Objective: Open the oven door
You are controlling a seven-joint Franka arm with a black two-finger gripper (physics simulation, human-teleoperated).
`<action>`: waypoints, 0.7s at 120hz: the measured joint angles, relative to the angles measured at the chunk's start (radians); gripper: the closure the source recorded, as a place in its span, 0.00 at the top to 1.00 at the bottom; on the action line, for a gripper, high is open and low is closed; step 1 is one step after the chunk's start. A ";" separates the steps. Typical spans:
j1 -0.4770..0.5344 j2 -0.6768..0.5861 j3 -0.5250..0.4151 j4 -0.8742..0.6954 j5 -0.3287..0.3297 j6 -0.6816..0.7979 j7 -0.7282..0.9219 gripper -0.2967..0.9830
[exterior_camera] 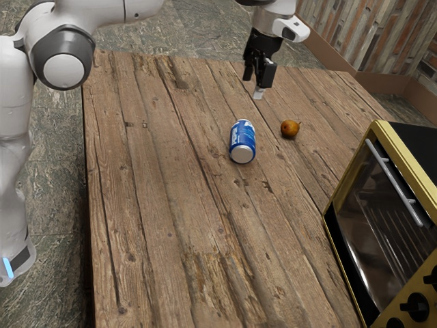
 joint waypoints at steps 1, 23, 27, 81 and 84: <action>0.000 0.000 0.000 0.000 0.000 0.000 -0.001 0.77; 0.000 0.003 -0.001 0.000 0.002 -0.005 -0.023 0.77; 0.000 0.004 0.000 0.001 0.002 -0.005 -0.026 0.77; -0.093 -0.168 -0.972 -0.001 0.679 0.163 0.181 0.77; -0.105 -0.236 -0.958 -0.104 0.682 0.214 0.201 0.77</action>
